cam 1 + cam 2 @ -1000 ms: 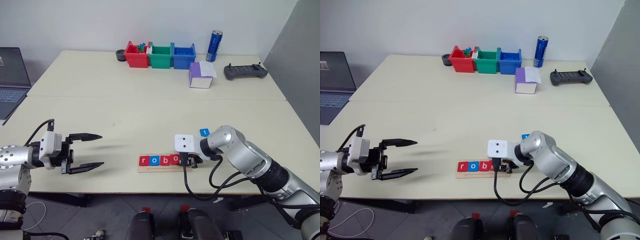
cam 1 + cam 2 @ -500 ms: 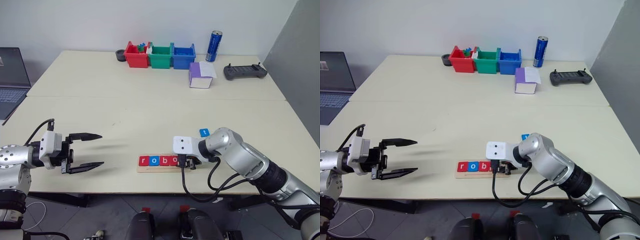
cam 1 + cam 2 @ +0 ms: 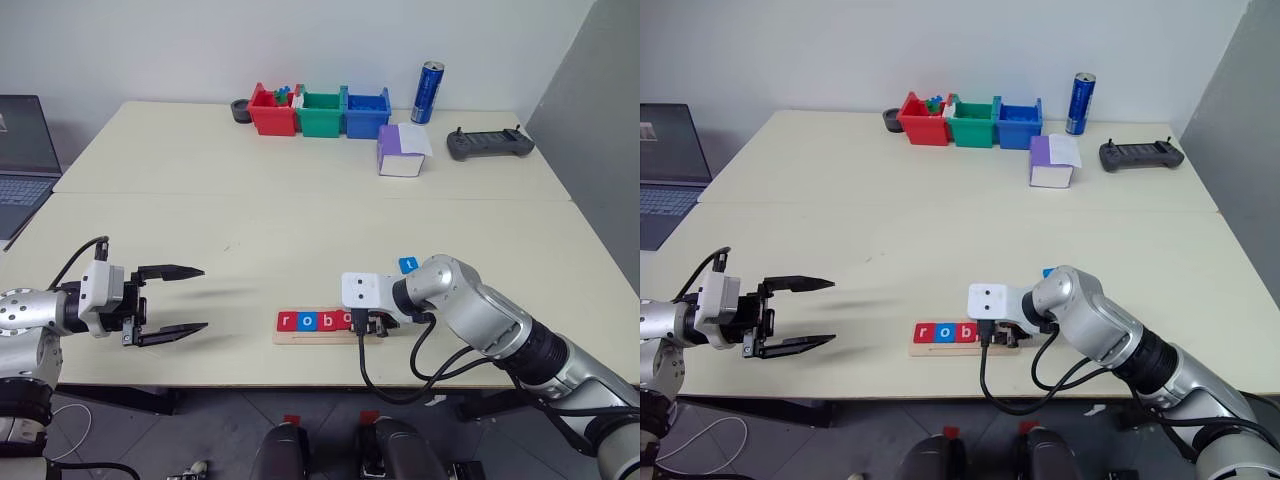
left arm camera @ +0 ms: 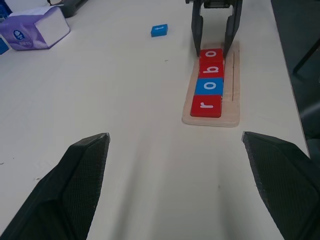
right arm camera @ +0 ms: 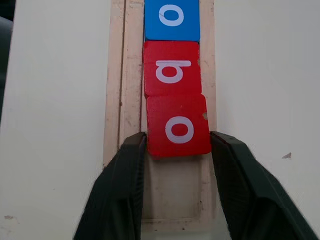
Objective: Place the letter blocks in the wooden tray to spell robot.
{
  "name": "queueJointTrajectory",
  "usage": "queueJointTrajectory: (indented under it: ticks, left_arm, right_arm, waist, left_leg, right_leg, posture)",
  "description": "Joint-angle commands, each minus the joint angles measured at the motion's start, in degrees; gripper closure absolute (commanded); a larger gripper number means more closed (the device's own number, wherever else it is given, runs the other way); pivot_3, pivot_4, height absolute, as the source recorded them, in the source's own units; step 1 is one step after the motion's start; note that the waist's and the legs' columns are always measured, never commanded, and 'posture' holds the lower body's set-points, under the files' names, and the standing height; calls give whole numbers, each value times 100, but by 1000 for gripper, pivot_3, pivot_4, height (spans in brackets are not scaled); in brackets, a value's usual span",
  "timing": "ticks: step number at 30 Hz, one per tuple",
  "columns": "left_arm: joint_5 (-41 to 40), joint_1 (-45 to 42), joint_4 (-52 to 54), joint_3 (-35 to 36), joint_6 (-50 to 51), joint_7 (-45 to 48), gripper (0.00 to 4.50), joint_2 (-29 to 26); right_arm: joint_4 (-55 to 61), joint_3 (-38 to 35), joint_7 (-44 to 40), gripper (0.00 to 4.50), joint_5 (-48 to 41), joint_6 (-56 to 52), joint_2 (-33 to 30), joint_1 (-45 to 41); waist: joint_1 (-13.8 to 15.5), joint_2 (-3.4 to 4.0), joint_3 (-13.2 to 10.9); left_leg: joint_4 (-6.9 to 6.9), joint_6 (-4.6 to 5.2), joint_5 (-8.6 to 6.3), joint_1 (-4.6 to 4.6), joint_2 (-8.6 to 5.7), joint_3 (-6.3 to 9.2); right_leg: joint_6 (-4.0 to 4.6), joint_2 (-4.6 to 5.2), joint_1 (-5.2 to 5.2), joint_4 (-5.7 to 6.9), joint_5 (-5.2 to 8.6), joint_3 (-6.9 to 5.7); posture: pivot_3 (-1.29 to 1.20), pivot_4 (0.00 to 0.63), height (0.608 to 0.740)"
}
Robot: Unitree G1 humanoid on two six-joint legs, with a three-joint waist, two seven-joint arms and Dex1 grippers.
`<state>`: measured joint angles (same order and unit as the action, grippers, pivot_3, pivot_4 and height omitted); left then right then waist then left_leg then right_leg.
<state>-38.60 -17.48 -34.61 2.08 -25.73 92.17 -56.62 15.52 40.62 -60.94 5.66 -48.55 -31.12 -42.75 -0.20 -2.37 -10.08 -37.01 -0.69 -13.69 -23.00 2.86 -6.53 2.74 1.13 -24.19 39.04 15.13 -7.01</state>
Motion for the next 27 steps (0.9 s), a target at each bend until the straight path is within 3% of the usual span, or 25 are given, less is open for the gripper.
queueJointTrajectory:
  ticks: [1, 5, 13, 18, 21, 27]
  left_arm:
    - [2, -93, -18, 162, -85, 33, 0, -78]
    - [10, -137, -54, 139, -80, 33, 0, -77]
    - [68, -317, -184, 47, -103, 33, 0, -29]
    - [54, -325, -224, 9, -120, 33, 0, -52]
    - [58, -326, -223, -12, -122, 33, 0, -49]
    - [49, -331, -181, -22, -91, 33, 0, -44]
  right_arm:
    - [94, -14, -18, 1359, 15, 22, 21, -147]
    - [202, -400, -127, 87, -258, -227, 49, -418]
    - [301, -1336, -365, 9, -962, -414, -169, -819]
    - [369, -1587, -185, 9, -1199, -372, -307, -399]
    - [176, -1478, 204, 554, -1084, -105, -90, -48]
    - [-31, -1262, 470, 2677, -1037, 102, 141, 185]
  waist:
    - [0, 0, 0]
    - [0, 0, 0]
    - [4, -1, 0]
    - [5, -2, 1]
    - [-7, -1, 1]
    - [-10, -1, 0]
  left_leg:
    - [0, 0, 0, 0, 0, 0]
    - [1, 0, 0, -1, 0, 0]
    - [1, 0, 0, -2, -1, 1]
    - [1, 0, 0, -3, -2, 1]
    - [2, 0, 0, -2, 0, 1]
    - [2, 0, 0, -2, 0, 0]
  right_leg:
    - [0, 0, 0, 0, 0, 0]
    - [0, 0, -1, -2, 0, 0]
    - [0, 1, 0, -3, 0, -1]
    - [0, 1, 0, -4, 0, -1]
    - [0, 1, 0, -4, 0, -1]
    - [0, 0, -2, 0, 0, -1]
  posture:
    - [0, 150, 740]
    - [0, 150, 740]
    - [0, 150, 740]
    - [0, 150, 740]
    - [0, 150, 740]
    - [0, 150, 740]
